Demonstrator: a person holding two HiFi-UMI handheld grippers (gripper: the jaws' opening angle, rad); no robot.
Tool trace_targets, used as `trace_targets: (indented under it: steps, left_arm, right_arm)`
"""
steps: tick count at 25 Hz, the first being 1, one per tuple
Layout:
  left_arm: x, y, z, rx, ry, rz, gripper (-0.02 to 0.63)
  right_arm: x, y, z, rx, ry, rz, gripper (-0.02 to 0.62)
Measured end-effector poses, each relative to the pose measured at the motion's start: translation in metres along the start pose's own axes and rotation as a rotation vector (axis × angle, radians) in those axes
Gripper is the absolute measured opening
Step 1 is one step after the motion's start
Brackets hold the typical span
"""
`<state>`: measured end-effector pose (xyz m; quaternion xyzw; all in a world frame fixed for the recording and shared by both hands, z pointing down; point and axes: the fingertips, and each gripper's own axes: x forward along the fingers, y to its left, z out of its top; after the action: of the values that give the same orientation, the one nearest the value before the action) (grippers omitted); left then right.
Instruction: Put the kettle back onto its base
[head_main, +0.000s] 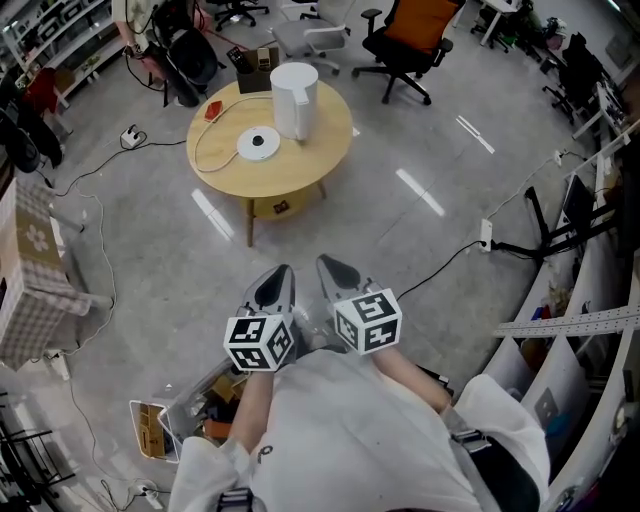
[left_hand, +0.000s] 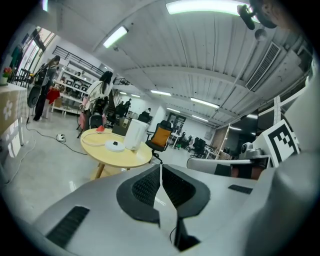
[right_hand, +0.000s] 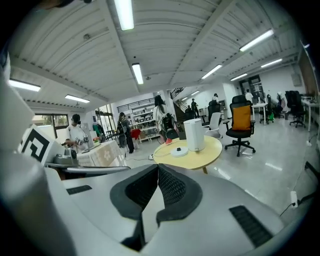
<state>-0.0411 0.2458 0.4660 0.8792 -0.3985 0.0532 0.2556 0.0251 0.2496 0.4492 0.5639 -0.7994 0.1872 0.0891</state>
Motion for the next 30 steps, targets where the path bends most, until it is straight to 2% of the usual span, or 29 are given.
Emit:
trace_targets:
  steps: [7,12,16,30]
  left_arm:
    - [0.009,0.007,0.015,0.025,0.005,-0.026,0.035]
    - [0.022,0.008,0.028,0.019,0.006,-0.085,0.035]
    - [0.029,0.017,0.030,0.049,0.033,-0.080,0.035]
    - [0.068,0.065,0.050,0.035,0.083,-0.110,0.035]
  right_arm:
    - [0.014,-0.001,0.011,0.052,-0.008,0.006,0.026]
    - [0.030,-0.003,0.008,-0.002,0.039,0.003,0.026]
    - [0.042,-0.006,0.009,-0.003,0.051,-0.022,0.026]
    - [0.109,-0.012,0.023,0.016,0.078,-0.044,0.026]
